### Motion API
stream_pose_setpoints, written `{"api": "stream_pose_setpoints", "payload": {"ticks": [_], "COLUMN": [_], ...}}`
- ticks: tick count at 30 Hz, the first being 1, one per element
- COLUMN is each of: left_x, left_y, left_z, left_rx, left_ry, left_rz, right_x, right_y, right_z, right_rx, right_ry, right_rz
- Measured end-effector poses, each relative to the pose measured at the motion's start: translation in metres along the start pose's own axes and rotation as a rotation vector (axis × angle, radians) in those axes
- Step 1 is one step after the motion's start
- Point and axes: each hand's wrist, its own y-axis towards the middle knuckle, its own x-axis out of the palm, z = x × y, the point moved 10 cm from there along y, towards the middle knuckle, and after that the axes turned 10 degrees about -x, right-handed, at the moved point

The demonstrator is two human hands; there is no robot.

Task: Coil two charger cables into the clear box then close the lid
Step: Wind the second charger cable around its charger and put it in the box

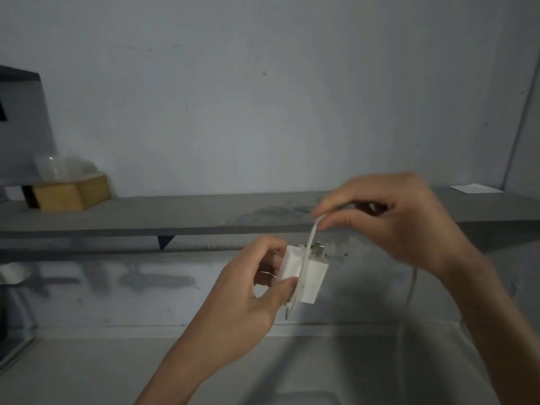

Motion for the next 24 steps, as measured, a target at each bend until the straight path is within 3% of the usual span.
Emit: {"api": "stream_pose_setpoints", "payload": {"ticks": [8,11,19,24], "left_x": [-0.007,-0.009,-0.002,-0.011], "left_y": [-0.016,-0.010,0.021,0.046], "left_z": [0.026,0.018,-0.028,-0.055], "left_rx": [0.081,0.046,-0.201,-0.271], "left_ry": [-0.133,-0.231,-0.491,-0.603], "left_rz": [-0.106,-0.104,0.015,0.253], "right_x": [0.069,0.100,0.167,0.185], "right_y": [-0.018,-0.042,-0.140,-0.165], "right_z": [0.046,0.049,0.048,0.018], "right_rx": [0.225,0.292,0.796,0.848], "right_ry": [0.571,0.747,0.825,0.660], "right_rz": [0.033,0.127,0.331,0.093]}}
